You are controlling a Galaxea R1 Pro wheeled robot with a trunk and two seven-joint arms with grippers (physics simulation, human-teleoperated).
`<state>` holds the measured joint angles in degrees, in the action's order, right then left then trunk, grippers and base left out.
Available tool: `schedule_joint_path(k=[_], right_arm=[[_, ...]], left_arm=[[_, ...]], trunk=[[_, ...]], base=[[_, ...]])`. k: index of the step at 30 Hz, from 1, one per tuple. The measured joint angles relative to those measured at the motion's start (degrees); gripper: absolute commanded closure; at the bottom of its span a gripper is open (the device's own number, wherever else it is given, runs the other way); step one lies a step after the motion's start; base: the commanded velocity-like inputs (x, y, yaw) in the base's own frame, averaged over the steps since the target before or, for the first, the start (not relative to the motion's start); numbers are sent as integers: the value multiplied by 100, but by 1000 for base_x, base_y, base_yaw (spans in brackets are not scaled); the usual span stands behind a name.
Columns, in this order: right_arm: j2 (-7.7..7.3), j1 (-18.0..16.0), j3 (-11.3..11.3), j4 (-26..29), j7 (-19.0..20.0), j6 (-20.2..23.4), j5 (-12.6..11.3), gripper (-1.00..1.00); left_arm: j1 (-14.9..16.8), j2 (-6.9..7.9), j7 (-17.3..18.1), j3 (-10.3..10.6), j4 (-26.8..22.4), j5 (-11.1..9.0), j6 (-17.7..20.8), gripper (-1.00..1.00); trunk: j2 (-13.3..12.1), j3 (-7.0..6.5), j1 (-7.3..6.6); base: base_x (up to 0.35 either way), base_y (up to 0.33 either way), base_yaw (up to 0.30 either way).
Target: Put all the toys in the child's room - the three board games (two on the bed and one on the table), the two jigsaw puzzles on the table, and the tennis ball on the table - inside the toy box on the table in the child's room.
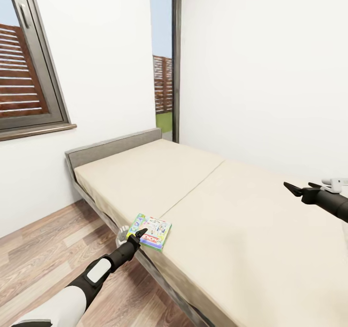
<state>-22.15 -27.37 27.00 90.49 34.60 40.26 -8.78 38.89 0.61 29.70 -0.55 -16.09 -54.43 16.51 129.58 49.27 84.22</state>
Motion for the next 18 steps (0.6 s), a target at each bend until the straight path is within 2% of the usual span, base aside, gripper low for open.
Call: schedule_joint_path(k=[18], right_arm=[[0,5,0,23,2,0,0,-100]], left_arm=[[0,-8,4,1,0,-1,0,-100]], trunk=[[0,0,0]], base=[[0,0,-7]])
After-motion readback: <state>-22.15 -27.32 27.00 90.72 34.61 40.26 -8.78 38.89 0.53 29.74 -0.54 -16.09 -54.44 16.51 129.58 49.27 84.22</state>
